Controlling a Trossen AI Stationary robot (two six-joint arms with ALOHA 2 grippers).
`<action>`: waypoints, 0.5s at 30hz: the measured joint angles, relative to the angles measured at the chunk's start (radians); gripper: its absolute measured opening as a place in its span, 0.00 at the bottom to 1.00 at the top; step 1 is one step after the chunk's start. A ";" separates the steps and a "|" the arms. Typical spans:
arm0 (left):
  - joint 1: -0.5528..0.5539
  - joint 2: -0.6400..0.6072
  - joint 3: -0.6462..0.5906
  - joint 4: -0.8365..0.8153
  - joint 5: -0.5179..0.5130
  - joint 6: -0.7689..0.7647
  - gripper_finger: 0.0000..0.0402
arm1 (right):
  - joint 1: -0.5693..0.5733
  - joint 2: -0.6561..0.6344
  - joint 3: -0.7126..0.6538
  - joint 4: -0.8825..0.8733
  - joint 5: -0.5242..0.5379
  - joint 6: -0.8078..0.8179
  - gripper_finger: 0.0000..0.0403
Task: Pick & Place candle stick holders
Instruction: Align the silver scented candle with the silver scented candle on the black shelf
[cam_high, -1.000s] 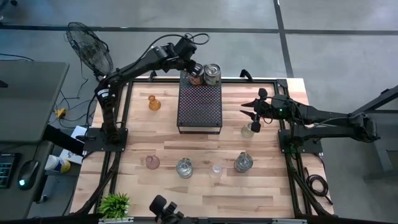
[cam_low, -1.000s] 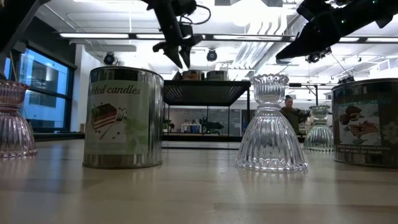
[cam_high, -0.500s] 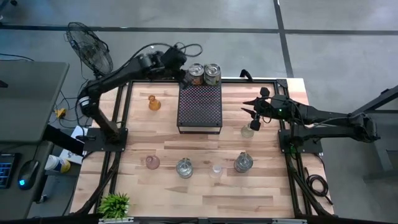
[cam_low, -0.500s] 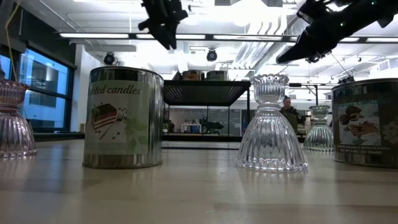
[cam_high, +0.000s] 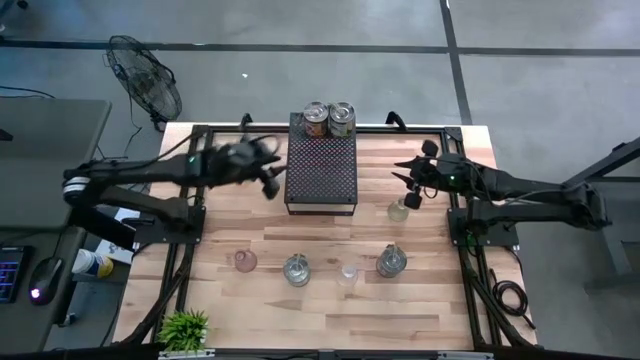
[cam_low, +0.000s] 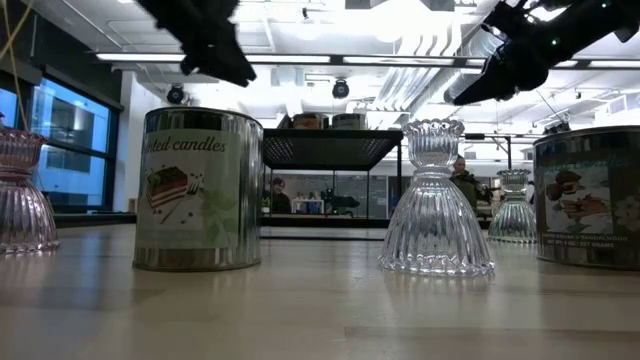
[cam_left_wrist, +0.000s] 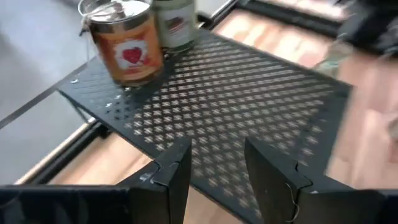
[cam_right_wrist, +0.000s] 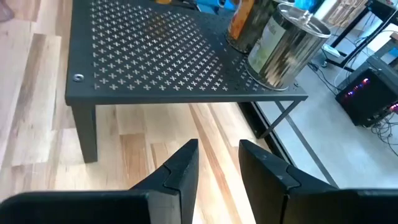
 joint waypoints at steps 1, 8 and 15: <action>-0.018 -0.041 -0.048 0.041 0.000 -0.001 0.36 | 0.000 -0.011 0.000 -0.004 -0.001 0.003 0.27; -0.125 -0.284 -0.293 0.213 0.003 0.047 0.36 | 0.000 -0.100 0.000 -0.041 -0.002 0.007 0.27; -0.189 -0.380 -0.381 0.217 0.015 0.084 0.36 | 0.000 -0.152 0.000 -0.079 -0.002 0.020 0.27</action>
